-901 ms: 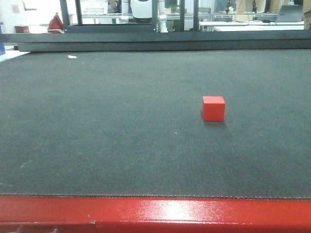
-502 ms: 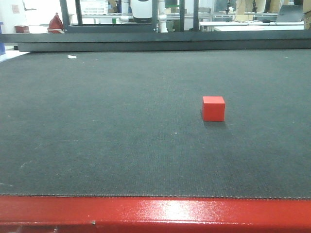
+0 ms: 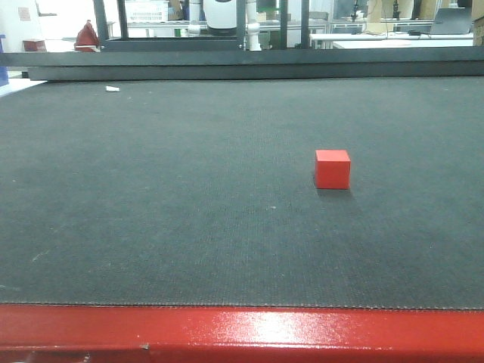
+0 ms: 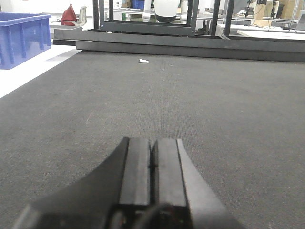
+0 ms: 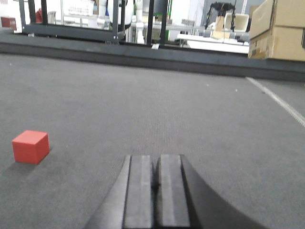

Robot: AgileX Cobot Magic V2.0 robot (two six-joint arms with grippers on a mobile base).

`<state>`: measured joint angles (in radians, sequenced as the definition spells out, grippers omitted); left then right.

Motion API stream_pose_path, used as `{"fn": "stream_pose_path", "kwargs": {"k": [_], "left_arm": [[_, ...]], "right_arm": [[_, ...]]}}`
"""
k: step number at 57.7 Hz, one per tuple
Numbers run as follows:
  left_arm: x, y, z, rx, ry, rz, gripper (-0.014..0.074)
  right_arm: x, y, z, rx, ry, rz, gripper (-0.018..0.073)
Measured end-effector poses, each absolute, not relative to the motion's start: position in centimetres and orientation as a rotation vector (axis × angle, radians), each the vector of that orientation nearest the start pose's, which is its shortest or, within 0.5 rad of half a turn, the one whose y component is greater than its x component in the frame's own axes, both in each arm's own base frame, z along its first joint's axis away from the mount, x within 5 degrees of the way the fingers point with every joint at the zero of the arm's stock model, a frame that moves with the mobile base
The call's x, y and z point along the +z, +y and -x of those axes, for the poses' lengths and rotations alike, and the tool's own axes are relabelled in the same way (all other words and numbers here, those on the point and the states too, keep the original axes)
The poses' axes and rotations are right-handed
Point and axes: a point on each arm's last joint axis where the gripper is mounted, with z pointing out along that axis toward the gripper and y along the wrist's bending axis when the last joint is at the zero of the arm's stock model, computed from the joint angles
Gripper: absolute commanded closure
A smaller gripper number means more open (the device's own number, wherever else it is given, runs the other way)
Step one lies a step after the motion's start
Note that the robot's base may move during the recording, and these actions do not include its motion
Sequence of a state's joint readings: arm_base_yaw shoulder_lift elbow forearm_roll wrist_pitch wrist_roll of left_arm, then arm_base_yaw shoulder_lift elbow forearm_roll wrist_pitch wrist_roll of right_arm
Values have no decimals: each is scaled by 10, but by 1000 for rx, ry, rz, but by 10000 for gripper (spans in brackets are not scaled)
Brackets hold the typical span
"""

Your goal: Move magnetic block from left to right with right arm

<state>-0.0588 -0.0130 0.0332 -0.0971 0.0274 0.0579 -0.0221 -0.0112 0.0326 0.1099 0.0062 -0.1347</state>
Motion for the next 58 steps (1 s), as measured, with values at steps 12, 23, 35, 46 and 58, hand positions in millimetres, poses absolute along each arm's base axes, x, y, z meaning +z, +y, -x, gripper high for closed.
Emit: {"fn": "stream_pose_path", "kwargs": {"k": [12,23,35,46,58], "left_arm": [[200,-4,-57,-80,1532,-17,722],[200,-4,-57,-80,1532,-17,722],[200,-4,-57,-80,1532,-17,722],[200,-4,-57,-80,1532,-17,722],[200,-4,-57,-80,1532,-17,722]], "right_arm": [[213,0,-55,-19,1527,-4,503],[275,0,-50,-13,1466,2,448],[317,1,-73,-1,1539,12,122],[332,9,-117,43,1738,85,26],[347,35,-171,138,1958,209,102]]}}
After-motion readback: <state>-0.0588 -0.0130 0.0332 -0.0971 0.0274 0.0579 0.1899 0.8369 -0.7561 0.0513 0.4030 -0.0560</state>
